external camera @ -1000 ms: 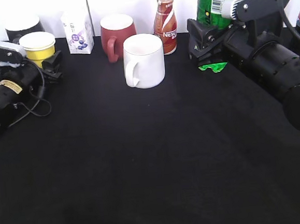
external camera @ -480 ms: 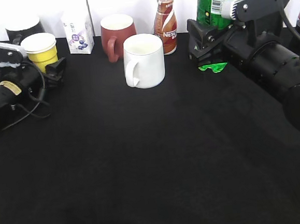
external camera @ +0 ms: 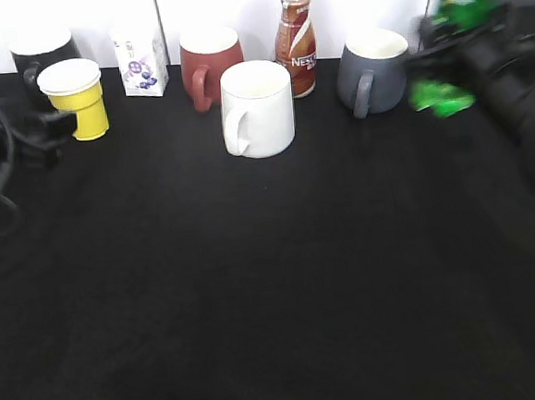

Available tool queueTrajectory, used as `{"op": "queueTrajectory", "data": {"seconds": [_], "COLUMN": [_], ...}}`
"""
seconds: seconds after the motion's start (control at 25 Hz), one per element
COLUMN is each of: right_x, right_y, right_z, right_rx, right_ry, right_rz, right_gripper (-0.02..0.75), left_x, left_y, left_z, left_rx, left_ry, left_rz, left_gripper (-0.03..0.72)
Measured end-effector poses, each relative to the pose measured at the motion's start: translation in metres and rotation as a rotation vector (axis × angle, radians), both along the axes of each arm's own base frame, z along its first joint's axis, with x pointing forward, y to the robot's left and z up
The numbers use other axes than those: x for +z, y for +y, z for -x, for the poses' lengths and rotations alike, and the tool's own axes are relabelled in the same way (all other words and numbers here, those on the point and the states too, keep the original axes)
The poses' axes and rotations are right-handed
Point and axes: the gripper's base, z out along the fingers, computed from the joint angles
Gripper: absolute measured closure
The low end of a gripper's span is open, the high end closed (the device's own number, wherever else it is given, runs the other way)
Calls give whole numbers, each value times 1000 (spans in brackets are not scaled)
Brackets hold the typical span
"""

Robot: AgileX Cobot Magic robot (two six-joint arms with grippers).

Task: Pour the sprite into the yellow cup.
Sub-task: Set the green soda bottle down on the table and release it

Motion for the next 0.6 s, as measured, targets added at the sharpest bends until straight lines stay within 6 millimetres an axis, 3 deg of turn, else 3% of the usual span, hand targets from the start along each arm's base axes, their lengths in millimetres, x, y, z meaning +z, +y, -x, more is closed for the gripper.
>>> {"op": "queueTrajectory", "data": {"seconds": [0.12, 0.2, 0.4, 0.6], "right_x": [-25, -50, -75, -76], "right_y": [-19, -22, -13, -12], "right_z": [-15, -22, -47, -47], "right_rx": [-27, -12, 23, 21], "right_ry": [53, 71, 60, 33], "right_rz": [22, 42, 58, 59], "right_gripper": [309, 309, 307, 152], "left_x": [38, 51, 52, 52], "left_y": [-12, -10, -8, -8], "left_z": [33, 43, 46, 46], "left_rx": [-21, -13, 0, -2], "left_ry": [34, 22, 46, 38], "left_rz": [-72, -83, -96, -90], "left_gripper": [103, 103, 103, 104]}}
